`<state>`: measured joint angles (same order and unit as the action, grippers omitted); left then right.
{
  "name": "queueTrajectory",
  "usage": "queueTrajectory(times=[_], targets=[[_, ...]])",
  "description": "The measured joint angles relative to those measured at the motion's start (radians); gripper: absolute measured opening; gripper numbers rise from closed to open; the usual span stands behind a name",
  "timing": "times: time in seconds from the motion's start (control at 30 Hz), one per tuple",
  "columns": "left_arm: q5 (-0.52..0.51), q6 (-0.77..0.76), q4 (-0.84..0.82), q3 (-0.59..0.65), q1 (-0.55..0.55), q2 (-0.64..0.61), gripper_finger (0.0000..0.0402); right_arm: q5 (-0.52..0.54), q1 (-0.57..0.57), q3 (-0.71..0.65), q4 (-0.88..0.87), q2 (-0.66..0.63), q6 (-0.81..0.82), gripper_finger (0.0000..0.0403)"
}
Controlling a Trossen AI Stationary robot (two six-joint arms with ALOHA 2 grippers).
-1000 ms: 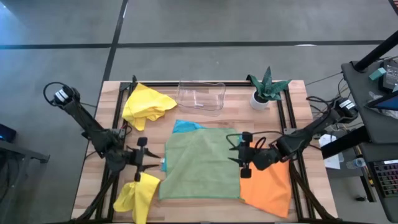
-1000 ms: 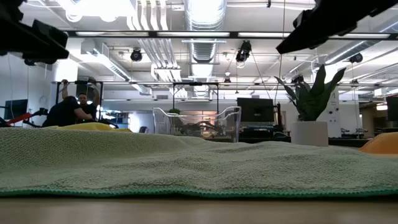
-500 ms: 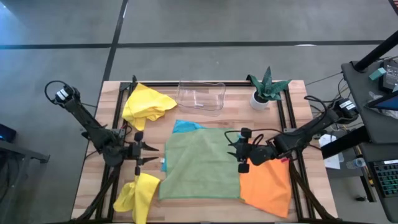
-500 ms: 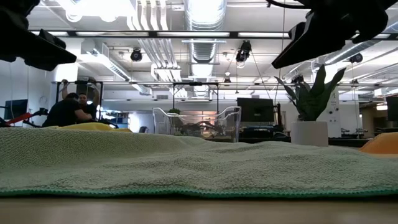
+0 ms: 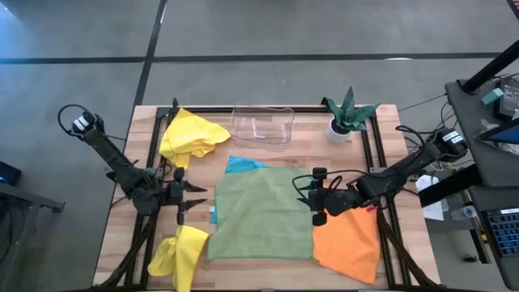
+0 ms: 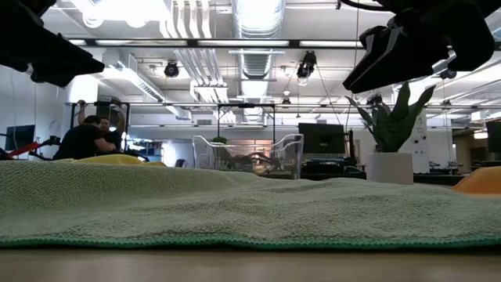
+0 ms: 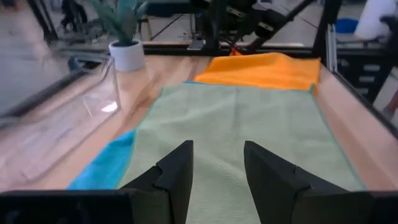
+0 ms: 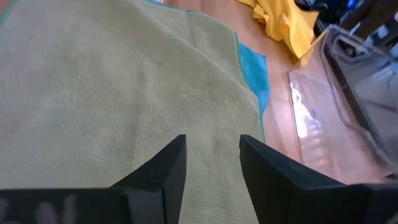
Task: Fold microfiber towels
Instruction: Fold the green towel
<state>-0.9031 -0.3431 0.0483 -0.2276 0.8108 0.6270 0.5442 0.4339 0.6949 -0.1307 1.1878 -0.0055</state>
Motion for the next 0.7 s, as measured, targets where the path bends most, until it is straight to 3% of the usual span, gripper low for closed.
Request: queueTrajectory(times=[0.2,0.43,0.7], targets=[[0.000,-0.122,0.000,0.000,0.000,0.033,0.0128,-0.034,-0.005,0.000,0.001,-0.002,0.003,0.0141],[0.000,-0.116,0.053,0.000,0.000,0.088,0.0128,-0.049,-0.005,0.000,0.017,-0.001,-0.013,0.0141],[-0.011,-0.115,0.050,0.000,0.000,0.122,0.0128,-0.056,-0.005,0.000,0.006,0.000,0.099,0.0141]])
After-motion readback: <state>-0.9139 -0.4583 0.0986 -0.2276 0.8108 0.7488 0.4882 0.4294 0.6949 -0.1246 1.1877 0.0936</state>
